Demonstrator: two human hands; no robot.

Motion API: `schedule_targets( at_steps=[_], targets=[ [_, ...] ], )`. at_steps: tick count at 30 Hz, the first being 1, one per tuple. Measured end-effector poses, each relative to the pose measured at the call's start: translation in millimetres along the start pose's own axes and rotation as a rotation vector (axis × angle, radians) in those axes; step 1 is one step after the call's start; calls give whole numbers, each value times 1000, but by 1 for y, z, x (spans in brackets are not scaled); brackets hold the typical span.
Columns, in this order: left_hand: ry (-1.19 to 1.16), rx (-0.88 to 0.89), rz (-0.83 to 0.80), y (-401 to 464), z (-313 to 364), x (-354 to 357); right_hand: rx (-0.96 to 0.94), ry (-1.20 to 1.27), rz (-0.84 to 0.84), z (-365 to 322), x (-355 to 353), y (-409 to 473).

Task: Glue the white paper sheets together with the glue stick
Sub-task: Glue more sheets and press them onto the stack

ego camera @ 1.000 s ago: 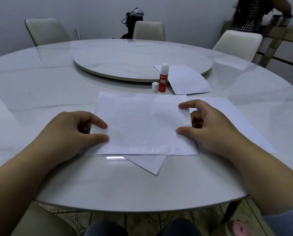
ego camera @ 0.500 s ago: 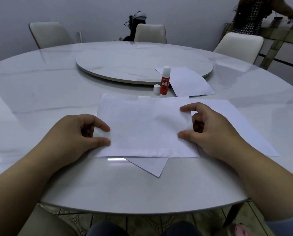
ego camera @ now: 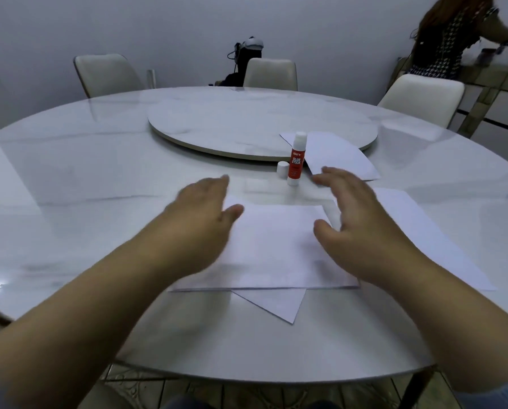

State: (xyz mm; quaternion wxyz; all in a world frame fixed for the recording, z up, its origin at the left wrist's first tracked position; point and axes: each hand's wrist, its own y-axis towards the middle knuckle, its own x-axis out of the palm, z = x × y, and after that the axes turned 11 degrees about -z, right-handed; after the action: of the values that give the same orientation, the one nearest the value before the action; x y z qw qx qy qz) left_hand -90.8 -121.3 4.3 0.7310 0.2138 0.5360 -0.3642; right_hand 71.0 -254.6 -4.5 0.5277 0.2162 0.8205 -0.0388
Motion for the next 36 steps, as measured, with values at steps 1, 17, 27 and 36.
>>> schedule_targets(
  at_steps=[1, 17, 27, 36],
  targets=[
    [12, 22, -33, 5, 5, 6, -5, -26, -60, -4, 3, 6],
    [185, -23, -180, 12, -33, 26, 183, -294, -388, 3, 34, 15],
    [73, -50, -109, 7, -46, 22, 211, -35, -81, -4, 24, 6],
    [-41, -71, -60, 7, -46, 20, 185, 527, -29, 8, 3, -2]
  ],
)
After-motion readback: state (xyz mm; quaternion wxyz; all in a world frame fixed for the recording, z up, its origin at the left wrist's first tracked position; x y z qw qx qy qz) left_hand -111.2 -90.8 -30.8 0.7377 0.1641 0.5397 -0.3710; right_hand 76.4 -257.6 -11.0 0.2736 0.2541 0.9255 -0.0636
